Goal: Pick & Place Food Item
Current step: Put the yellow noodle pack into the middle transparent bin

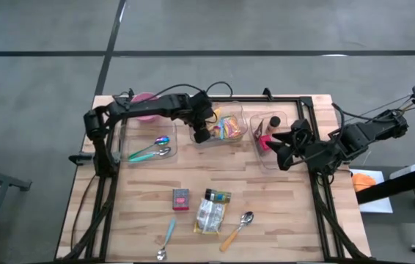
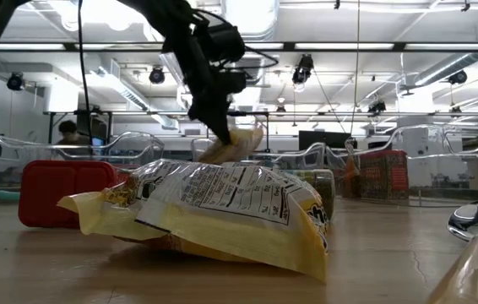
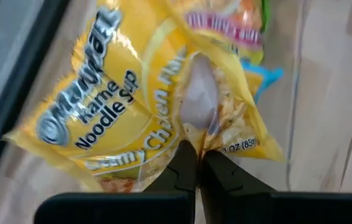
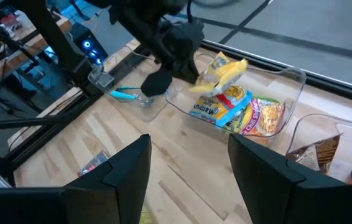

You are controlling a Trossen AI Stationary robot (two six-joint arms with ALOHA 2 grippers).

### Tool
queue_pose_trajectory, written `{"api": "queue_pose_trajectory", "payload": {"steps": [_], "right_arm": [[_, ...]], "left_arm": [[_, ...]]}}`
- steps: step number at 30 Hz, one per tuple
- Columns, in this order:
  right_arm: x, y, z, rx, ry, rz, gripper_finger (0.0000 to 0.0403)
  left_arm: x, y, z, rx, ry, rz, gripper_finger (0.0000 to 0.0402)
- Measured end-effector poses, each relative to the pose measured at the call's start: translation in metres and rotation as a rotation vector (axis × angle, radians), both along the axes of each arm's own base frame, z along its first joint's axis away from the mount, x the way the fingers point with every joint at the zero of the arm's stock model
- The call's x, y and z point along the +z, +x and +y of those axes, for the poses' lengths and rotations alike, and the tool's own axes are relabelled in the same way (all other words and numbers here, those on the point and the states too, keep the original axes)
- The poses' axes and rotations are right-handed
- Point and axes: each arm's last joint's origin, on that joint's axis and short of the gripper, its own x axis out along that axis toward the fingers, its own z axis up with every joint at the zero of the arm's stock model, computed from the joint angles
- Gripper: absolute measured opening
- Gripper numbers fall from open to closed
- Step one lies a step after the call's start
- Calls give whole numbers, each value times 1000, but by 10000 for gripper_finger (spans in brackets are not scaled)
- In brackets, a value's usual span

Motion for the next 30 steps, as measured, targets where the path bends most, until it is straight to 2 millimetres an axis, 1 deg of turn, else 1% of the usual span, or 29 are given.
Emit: {"api": "queue_pose_trajectory", "payload": {"steps": [5, 9, 17, 30], "right_arm": [[-2, 2, 1, -3, 0, 7, 211], [-5, 3, 2, -1, 2, 16, 211], [-7, 4, 2, -8, 16, 13, 211], [-8, 4, 2, -7, 20, 15, 211]], "left_arm": [[-19, -5, -8, 8, -23, 46, 3], [-27, -6, -15, -7, -27, 72, 3], [-26, -3, -24, -29, -28, 66, 3], [-26, -2, -24, -33, -30, 58, 3]]}}
